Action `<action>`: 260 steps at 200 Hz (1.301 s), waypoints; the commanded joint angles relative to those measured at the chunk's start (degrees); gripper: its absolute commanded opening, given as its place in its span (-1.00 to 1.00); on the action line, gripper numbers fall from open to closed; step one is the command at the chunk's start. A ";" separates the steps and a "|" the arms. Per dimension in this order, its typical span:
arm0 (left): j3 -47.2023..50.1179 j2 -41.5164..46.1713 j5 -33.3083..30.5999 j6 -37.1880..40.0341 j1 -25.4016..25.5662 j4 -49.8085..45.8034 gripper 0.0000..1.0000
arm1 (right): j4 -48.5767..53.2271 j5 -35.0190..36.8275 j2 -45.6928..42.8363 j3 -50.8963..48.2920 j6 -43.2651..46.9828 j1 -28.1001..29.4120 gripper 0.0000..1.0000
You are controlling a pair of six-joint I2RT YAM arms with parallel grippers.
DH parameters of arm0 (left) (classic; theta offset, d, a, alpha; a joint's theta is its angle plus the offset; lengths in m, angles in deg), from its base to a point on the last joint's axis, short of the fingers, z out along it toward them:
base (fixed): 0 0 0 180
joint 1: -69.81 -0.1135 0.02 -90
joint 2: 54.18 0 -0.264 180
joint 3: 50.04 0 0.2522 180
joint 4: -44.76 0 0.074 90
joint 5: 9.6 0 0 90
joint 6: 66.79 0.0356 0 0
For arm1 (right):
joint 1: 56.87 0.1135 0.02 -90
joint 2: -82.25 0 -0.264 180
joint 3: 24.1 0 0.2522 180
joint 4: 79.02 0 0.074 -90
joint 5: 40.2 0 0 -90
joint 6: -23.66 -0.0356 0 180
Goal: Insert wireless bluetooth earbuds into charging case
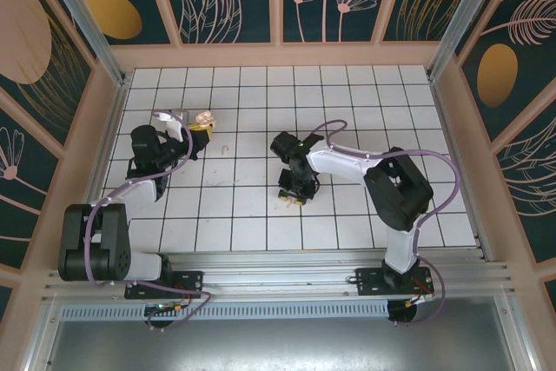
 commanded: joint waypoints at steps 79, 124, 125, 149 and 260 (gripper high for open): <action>-1.74 0.89 0.27 1.61 -0.34 -1.06 -0.77 | -1.84 -0.62 5.05 1.18 1.56 -1.00 -0.42; -1.74 0.70 0.35 1.73 -0.30 -1.16 -0.77 | -0.82 -0.50 5.88 0.84 2.33 -0.83 -0.52; -1.74 0.70 0.33 1.74 -0.30 -1.16 -0.77 | -0.77 -0.44 5.83 0.84 2.34 -0.82 -0.53; -1.67 0.39 0.79 1.74 -0.30 -1.00 -0.77 | -0.51 1.47 5.23 0.91 2.87 -0.82 -0.60; 1.80 2.95 19.49 22.75 2.94 -2.98 -0.78 | -17.33 17.92 -8.26 8.15 22.44 0.65 -0.65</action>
